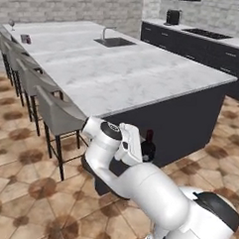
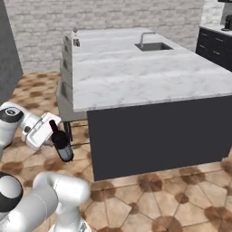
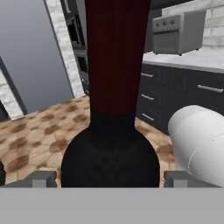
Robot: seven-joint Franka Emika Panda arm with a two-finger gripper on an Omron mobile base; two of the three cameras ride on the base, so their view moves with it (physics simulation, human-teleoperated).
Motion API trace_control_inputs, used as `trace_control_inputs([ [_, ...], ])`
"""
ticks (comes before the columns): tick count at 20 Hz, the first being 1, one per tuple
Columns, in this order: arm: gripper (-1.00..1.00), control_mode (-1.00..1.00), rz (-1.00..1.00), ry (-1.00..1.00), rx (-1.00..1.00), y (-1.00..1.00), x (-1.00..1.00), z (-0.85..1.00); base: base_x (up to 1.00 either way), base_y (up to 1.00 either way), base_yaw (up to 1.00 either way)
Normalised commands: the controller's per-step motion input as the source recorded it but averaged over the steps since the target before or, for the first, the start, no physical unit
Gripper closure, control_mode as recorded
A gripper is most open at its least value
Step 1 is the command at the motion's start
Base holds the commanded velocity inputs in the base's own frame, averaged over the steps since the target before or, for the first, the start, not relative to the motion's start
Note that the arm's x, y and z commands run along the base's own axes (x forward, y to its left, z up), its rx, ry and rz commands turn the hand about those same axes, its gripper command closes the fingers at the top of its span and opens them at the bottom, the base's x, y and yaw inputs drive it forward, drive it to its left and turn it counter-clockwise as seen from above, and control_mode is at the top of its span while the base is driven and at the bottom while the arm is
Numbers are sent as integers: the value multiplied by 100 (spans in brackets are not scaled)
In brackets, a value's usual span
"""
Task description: There is a wine glass and glass cup on the dining counter. Place the wine bottle next to the wine glass and the juice bottle next to the glass cup.
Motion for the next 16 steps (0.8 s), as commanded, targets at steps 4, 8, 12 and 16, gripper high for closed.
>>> trace_control_inputs([
  [4,100,100,0,0,0,0,0,0,51,79,0],
  [8,100,100,0,0,0,0,0,0,49,81,0],
  [12,100,100,0,0,0,0,0,0,48,83,0],
  [16,100,100,0,0,0,0,0,0,50,82,0],
])
